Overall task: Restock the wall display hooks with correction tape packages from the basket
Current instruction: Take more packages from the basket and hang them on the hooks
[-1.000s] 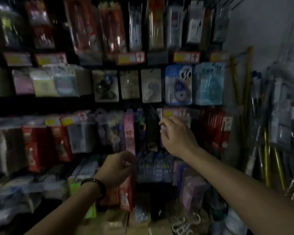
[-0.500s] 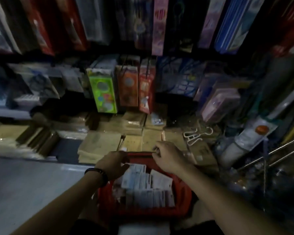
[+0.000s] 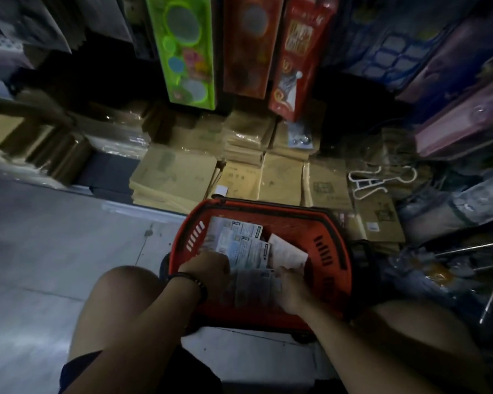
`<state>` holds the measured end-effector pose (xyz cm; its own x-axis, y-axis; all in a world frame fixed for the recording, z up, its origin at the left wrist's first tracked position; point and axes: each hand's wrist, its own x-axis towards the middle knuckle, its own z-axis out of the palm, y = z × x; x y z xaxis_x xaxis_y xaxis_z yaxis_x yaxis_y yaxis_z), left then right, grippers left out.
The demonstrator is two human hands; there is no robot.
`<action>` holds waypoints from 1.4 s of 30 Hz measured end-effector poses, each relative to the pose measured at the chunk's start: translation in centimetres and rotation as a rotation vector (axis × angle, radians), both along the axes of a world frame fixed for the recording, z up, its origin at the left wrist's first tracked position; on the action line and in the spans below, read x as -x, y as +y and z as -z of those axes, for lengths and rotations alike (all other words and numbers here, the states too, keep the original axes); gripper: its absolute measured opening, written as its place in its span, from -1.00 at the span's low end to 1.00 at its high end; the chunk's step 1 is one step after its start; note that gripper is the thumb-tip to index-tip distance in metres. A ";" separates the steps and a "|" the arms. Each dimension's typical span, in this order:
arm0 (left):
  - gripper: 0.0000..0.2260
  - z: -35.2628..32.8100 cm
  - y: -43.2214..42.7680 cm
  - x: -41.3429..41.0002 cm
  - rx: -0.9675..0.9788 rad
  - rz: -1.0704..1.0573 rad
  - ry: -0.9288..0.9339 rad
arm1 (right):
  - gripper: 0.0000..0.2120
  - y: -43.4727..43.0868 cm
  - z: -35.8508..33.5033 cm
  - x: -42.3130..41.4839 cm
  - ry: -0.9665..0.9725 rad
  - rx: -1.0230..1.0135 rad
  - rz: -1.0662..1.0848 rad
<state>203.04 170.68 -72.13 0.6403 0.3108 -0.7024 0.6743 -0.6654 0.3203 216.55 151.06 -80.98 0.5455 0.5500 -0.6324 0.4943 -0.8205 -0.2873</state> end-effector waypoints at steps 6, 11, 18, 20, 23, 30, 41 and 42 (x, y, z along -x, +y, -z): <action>-0.55 2.3 0.9 -0.5 0.008 0.009 0.104 | -0.21 2.9 5.9 -1.9 -0.001 0.065 -0.096; -0.56 3.0 0.9 -1.0 0.102 0.034 0.102 | -0.18 3.3 6.7 -2.0 -0.070 0.093 -0.255; -0.62 3.1 0.7 -1.8 0.087 0.077 0.112 | -0.34 1.2 5.3 -0.2 -0.242 0.065 -0.298; -0.65 3.1 0.6 -1.9 0.084 0.094 0.117 | -0.48 0.6 5.5 0.0 -0.240 0.044 -0.286; -0.69 3.5 0.7 -1.8 0.090 0.102 0.124 | -0.53 0.6 5.6 -0.3 -0.124 -0.045 -0.240; -0.62 3.3 1.4 -1.7 0.133 0.032 0.122 | -0.47 1.6 4.6 -0.5 -0.075 -0.211 -0.294; -0.62 0.4 3.0 -1.3 0.156 -0.540 -0.265 | -0.70 2.4 -2.8 -3.0 -0.107 -0.436 -0.228; -0.59 0.0 3.2 -1.1 0.209 -0.608 -0.281 | -0.71 2.3 -3.8 -3.1 -0.111 -0.466 -0.205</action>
